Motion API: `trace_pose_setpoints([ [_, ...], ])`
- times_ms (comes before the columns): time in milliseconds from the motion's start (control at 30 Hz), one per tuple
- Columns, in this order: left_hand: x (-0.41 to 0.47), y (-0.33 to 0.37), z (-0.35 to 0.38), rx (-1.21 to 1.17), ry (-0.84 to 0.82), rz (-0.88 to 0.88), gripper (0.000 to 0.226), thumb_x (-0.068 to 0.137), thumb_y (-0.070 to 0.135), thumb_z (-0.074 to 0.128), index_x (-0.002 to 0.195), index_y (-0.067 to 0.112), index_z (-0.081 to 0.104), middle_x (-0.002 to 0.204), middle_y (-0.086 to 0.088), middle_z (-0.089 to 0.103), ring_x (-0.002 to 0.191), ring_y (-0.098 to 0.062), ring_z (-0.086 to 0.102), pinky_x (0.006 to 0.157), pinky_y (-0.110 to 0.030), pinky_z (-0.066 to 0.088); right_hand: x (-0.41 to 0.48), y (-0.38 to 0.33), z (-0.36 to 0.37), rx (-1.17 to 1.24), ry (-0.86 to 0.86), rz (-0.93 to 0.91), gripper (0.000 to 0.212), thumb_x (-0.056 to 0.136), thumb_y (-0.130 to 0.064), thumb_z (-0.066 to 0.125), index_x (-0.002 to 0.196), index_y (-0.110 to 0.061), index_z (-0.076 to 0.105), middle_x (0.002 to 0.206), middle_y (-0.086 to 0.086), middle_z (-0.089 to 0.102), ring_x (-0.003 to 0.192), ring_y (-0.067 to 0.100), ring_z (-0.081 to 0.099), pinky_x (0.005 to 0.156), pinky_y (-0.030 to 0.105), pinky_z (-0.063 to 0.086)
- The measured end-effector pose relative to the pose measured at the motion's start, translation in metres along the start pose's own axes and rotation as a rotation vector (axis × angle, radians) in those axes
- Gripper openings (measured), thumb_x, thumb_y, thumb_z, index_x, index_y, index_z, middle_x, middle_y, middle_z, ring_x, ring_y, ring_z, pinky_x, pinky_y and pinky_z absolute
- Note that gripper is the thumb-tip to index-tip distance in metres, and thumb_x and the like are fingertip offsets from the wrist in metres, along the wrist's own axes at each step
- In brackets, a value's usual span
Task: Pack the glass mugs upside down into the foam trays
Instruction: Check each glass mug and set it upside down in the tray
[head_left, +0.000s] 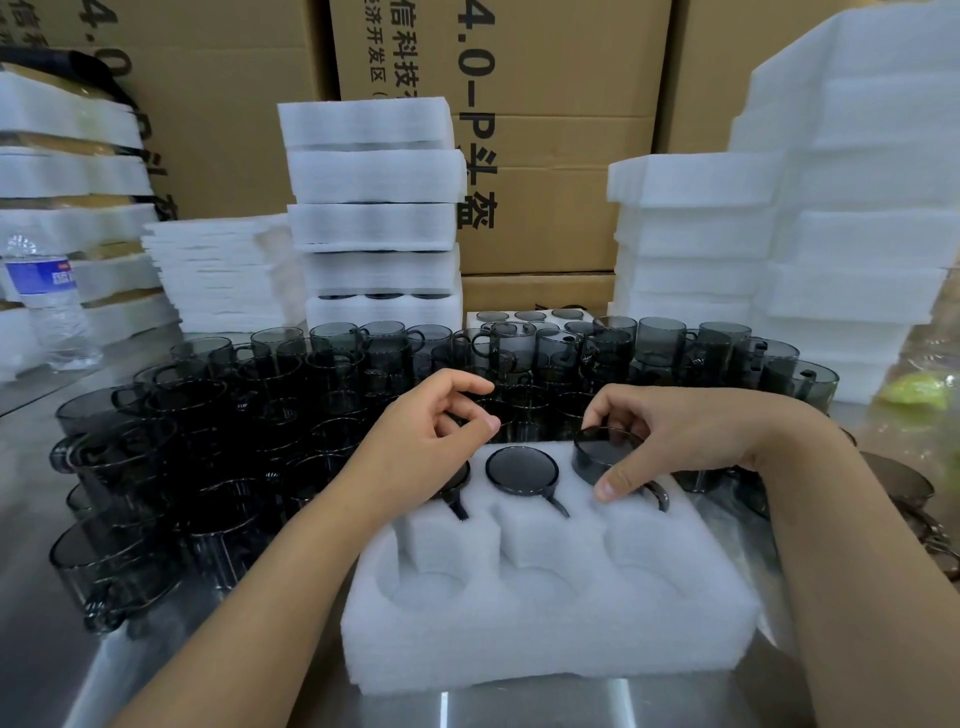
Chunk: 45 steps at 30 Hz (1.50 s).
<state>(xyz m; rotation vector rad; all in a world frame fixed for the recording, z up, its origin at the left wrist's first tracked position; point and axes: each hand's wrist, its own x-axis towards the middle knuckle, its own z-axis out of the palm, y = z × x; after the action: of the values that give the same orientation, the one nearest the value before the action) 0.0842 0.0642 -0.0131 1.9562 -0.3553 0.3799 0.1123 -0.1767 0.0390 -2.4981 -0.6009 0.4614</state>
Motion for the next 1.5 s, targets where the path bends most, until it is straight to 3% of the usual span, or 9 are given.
trace_pose_setpoints([
  [200,0.000,0.001,0.000,0.004,-0.005,0.000,0.022,0.087,0.018,0.065,0.098,0.037,0.060,0.081,0.013,0.066,0.069,-0.013,0.057,0.072,-0.025,0.049,0.010,-0.001,0.004,0.007,0.178,-0.039,0.061,0.046,-0.077,0.068,0.089,-0.034,0.062,0.076,-0.014,0.058,0.060,-0.001,0.050,0.064,0.021,0.038],
  [367,-0.001,0.003,0.001,0.017,-0.015,0.000,0.018,0.087,0.017,0.065,0.097,0.032,0.062,0.083,0.008,0.066,0.070,-0.014,0.056,0.068,-0.020,0.048,0.043,-0.004,0.027,-0.103,0.555,-0.123,0.041,0.074,-0.068,0.059,0.076,-0.027,0.057,0.065,-0.011,0.051,0.058,0.004,0.046,0.054,0.022,0.032],
  [500,-0.002,0.004,0.000,0.050,-0.014,-0.004,0.014,0.087,0.017,0.066,0.096,0.027,0.067,0.083,0.007,0.065,0.066,-0.007,0.054,0.063,-0.013,0.045,0.056,-0.001,0.039,-0.153,0.508,-0.186,0.030,0.080,-0.056,0.063,0.072,-0.028,0.055,0.071,-0.008,0.049,0.064,0.005,0.045,0.056,0.022,0.031],
  [700,-0.002,0.005,0.001,0.090,-0.023,0.000,0.013,0.087,0.016,0.066,0.086,0.029,0.068,0.078,0.011,0.064,0.061,0.001,0.050,0.062,-0.009,0.044,0.059,0.004,0.043,-0.125,0.442,-0.165,0.033,0.084,-0.051,0.061,0.066,-0.025,0.052,0.054,-0.009,0.048,0.050,0.002,0.042,0.049,0.019,0.031],
  [933,-0.002,0.005,0.000,0.111,-0.030,0.001,0.017,0.087,0.014,0.066,0.081,0.030,0.068,0.069,0.020,0.064,0.058,0.004,0.050,0.058,-0.007,0.042,0.055,-0.001,0.044,-0.253,0.370,-0.095,0.037,0.096,-0.043,0.042,0.070,-0.018,0.049,0.073,-0.002,0.057,0.072,0.015,0.052,0.062,0.030,0.037],
  [1100,-0.003,0.006,0.001,0.110,-0.012,0.019,0.018,0.086,0.013,0.066,0.079,0.029,0.069,0.069,0.018,0.064,0.061,0.004,0.053,0.061,-0.007,0.042,0.053,-0.003,0.044,-0.265,0.362,-0.101,0.040,0.098,-0.039,0.041,0.064,-0.017,0.044,0.070,-0.001,0.054,0.067,0.015,0.048,0.061,0.031,0.036],
  [1200,-0.004,0.006,-0.003,0.186,0.112,0.070,0.016,0.086,0.013,0.065,0.082,0.028,0.069,0.075,0.013,0.066,0.070,-0.001,0.057,0.067,-0.009,0.044,0.051,-0.002,0.044,-0.245,0.372,-0.086,0.040,0.097,-0.039,0.042,0.067,-0.014,0.046,0.070,0.003,0.056,0.067,0.017,0.049,0.061,0.033,0.037],
  [1367,-0.003,0.013,-0.027,0.744,0.536,0.218,0.009,0.083,0.016,0.065,0.088,0.020,0.071,0.082,0.008,0.066,0.081,-0.019,0.055,0.077,-0.033,0.042,0.051,0.001,0.044,-0.243,0.388,-0.098,0.041,0.097,-0.040,0.044,0.062,-0.019,0.046,0.066,-0.003,0.056,0.064,0.014,0.051,0.061,0.031,0.038],
  [1500,-0.007,0.022,-0.056,0.964,0.725,-0.055,0.019,0.086,0.025,0.061,0.104,0.025,0.067,0.104,0.001,0.066,0.103,-0.025,0.054,0.086,-0.038,0.033,0.054,0.002,0.044,-0.247,0.400,-0.105,0.042,0.096,-0.041,0.045,0.060,-0.021,0.047,0.063,-0.005,0.055,0.062,0.011,0.051,0.057,0.028,0.037],
])
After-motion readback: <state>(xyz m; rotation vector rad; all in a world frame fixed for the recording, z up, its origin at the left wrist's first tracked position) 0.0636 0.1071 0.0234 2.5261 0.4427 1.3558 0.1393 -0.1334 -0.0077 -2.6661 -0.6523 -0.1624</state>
